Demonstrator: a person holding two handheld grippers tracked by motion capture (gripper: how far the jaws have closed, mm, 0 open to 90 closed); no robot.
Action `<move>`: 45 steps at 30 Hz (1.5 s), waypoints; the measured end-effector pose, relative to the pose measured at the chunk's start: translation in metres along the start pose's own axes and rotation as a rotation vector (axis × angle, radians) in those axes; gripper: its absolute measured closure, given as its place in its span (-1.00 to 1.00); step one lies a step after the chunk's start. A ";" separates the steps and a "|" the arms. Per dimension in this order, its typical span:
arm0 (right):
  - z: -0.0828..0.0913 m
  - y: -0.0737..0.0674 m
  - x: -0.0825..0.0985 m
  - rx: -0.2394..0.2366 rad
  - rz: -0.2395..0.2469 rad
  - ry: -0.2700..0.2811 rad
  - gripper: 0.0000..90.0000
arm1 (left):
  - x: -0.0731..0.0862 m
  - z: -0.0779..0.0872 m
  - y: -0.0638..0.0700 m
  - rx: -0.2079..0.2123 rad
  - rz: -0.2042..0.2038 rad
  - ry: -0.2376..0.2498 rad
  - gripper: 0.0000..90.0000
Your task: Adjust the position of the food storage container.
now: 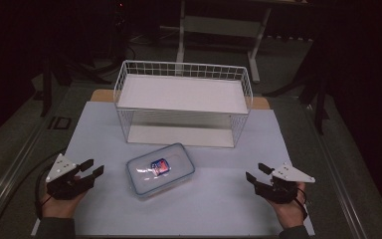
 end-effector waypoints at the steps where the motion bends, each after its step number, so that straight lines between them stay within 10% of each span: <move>1: -0.001 0.000 0.000 0.000 0.002 -0.005 -0.06 | 0.000 0.000 0.001 0.004 -0.003 0.000 0.17; 23: -0.015 -0.025 -0.018 -0.049 0.061 -0.021 0.02 | 0.002 -0.032 0.037 0.111 -0.083 -0.093 0.60; 34: -0.051 -0.055 -0.053 -0.132 0.142 -0.031 0.25 | 0.004 -0.041 0.047 0.126 -0.099 -0.123 0.86; 45: -0.102 -0.073 -0.063 -0.180 0.119 -0.092 0.50 | 0.007 -0.041 0.049 0.127 -0.076 -0.152 0.99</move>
Point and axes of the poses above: each handheld gripper's, and its own axes: z roughly backward along the jaws, x roughly out of its underside, y roughly to its right, the point moved 4 cm from there along -z, roughly forward along the jaws, and after that the axes turned 2 degrees about -z, right-handed, at the moved point
